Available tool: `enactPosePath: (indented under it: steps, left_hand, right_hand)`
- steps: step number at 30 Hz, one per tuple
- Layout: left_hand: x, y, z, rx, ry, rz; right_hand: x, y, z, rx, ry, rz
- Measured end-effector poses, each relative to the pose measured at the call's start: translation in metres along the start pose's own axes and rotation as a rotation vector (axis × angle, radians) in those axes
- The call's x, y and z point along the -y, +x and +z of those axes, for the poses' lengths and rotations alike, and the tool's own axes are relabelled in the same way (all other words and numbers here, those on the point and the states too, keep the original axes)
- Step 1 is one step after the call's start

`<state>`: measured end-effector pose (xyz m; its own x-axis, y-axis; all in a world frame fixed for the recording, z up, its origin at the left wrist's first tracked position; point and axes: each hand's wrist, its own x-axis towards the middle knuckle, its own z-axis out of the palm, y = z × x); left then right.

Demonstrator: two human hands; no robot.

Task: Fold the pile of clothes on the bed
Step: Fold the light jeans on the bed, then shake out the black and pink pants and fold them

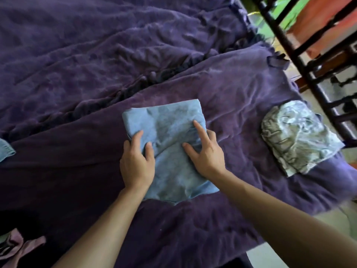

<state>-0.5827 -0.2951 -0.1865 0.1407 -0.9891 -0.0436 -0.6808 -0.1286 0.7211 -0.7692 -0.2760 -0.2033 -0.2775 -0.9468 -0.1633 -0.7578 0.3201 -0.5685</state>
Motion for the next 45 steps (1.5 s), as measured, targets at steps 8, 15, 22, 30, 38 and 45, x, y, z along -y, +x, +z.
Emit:
enactPosePath:
  steps: [8, 15, 22, 30, 38, 45]
  left_hand:
    - [-0.169, -0.049, 0.124, 0.017, -0.158, -0.027]
    - [-0.293, -0.100, 0.227, 0.148, -0.283, -0.043]
    - [-0.282, -0.151, 0.328, 0.596, 0.030, -0.069]
    - [-0.245, -0.163, 0.354, 0.713, 0.381, 0.034]
    - [-0.252, -0.160, 0.256, 0.692, 0.531, 0.070]
    - [-0.200, -0.182, 0.104, 0.485, 0.507, -0.128]
  right_hand:
    - [-0.141, 0.050, -0.171, -0.037, -0.125, -0.070]
    - [-0.259, 0.081, -0.313, 0.002, -0.304, -0.059]
    - [-0.380, 0.066, -0.304, 0.101, -0.489, 0.091]
    - [-0.427, 0.048, -0.252, 0.108, -0.380, 0.091]
    - [-0.343, 0.043, -0.277, 0.157, -0.655, -0.004]
    - [-0.187, -0.005, -0.240, 0.359, -0.570, -0.269]
